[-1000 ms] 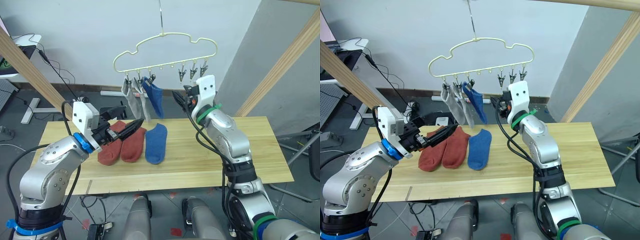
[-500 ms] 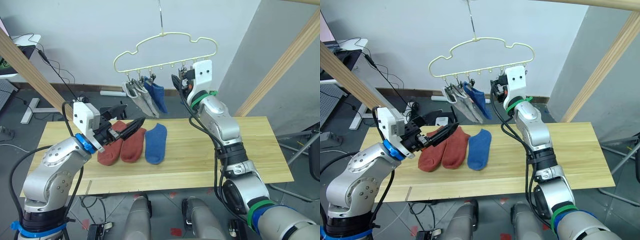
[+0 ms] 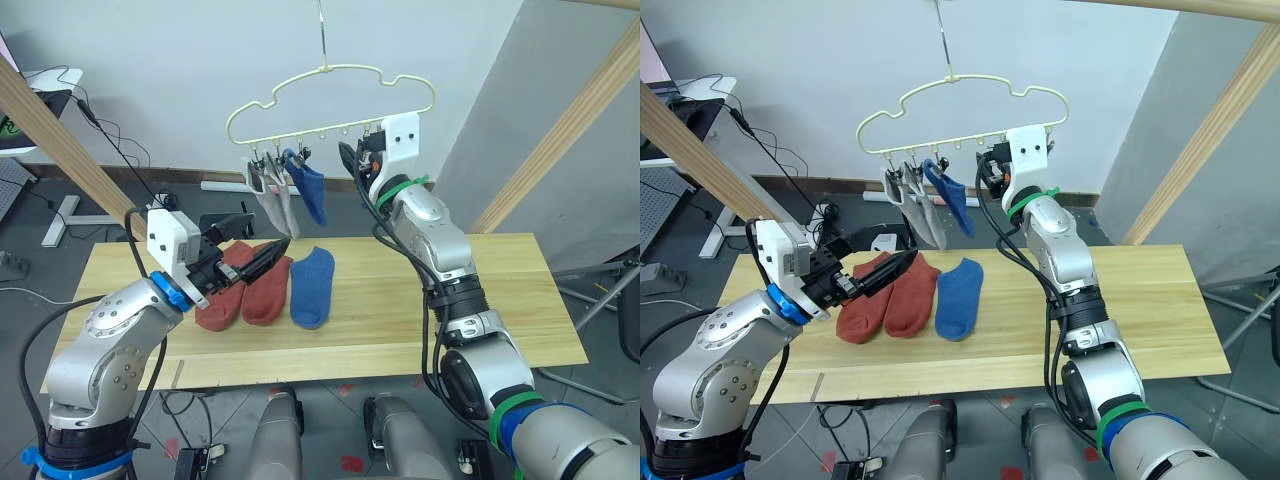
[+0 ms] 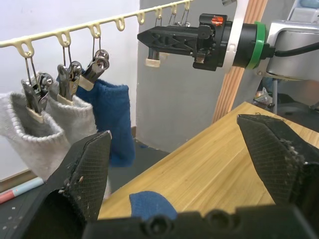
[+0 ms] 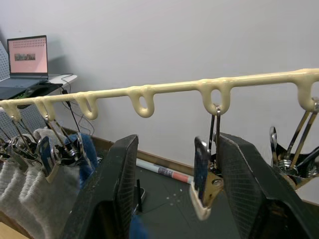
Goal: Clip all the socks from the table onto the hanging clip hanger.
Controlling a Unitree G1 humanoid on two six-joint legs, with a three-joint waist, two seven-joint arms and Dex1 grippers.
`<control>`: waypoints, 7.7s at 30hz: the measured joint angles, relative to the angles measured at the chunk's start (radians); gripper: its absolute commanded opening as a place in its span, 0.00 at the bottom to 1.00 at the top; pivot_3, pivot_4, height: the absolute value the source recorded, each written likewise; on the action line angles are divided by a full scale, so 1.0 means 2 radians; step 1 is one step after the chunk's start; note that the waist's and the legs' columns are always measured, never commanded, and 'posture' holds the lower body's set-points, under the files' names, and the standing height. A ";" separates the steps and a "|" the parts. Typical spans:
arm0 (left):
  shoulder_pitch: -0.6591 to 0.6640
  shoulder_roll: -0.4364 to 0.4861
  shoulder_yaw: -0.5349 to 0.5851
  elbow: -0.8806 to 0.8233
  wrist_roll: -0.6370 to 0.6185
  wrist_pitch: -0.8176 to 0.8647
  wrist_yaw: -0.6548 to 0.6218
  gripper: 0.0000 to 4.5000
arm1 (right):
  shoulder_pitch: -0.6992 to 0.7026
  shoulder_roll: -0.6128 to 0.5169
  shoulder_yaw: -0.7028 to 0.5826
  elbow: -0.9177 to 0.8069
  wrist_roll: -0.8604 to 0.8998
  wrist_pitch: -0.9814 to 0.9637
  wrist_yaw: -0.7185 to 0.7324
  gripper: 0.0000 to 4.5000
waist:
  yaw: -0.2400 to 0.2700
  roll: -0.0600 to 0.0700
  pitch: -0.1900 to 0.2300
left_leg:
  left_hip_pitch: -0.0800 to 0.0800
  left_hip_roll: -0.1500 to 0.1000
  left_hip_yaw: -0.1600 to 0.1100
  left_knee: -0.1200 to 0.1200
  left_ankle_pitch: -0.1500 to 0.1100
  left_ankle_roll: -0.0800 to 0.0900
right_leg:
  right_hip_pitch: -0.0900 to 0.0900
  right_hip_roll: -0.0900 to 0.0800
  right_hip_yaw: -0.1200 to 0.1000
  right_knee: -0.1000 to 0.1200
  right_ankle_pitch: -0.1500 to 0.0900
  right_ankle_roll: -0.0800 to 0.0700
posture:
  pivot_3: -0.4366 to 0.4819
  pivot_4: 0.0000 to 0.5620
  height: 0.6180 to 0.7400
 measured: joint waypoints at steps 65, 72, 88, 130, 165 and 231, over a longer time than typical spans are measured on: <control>-0.005 -0.014 -0.003 0.000 0.011 -0.001 0.002 1.00 | -0.025 0.020 -0.022 0.037 0.003 -0.018 -0.021 0.56 | 0.000 0.000 0.000 | 0.000 0.000 0.000 0.000 0.000 0.000 | 0.000 0.000 -0.001 0.000 0.000 0.000 | 0.55 0.46 1.00; -0.004 -0.014 -0.005 -0.001 0.011 -0.001 0.005 1.00 | -0.025 0.020 -0.021 0.037 0.002 -0.016 -0.018 0.56 | 0.000 0.000 0.000 | 0.000 0.000 0.000 0.000 0.000 0.000 | 0.000 0.000 -0.001 0.000 0.000 0.000 | 0.55 0.46 1.00; -0.005 -0.014 -0.008 -0.001 0.011 -0.001 0.010 1.00 | -0.025 0.020 -0.021 0.041 0.002 -0.011 -0.012 0.52 | 0.000 0.000 0.000 | 0.000 0.000 0.000 0.000 0.000 0.000 | 0.000 0.000 -0.001 0.000 0.000 0.000 | 0.56 0.46 1.00; -0.240 -0.181 -0.227 0.533 0.346 -0.124 0.054 0.92 | 0.035 -0.025 -0.026 -0.107 0.037 0.116 -0.001 0.00 | 0.000 0.000 0.000 | 0.000 -0.001 -0.001 0.001 0.000 0.001 | 0.001 0.000 -0.002 0.001 0.000 0.000 | 0.39 0.50 1.00; -0.104 -0.209 -0.163 0.240 0.288 -0.257 0.012 0.01 | 0.016 -0.044 -0.141 -0.200 0.210 0.380 -0.026 0.00 | 0.000 0.002 -0.001 | -0.001 -0.001 -0.003 0.001 0.000 0.001 | 0.002 -0.001 -0.005 0.000 0.000 0.000 | 0.44 0.44 1.00; -0.059 -0.039 -0.062 0.043 0.140 0.038 0.001 1.00 | 0.206 -0.090 0.041 -0.310 0.066 0.162 -0.055 0.29 | -0.004 0.002 0.000 | -0.002 0.000 -0.005 0.001 0.000 0.000 | 0.001 0.000 -0.006 0.000 0.000 0.000 | 0.48 0.48 1.00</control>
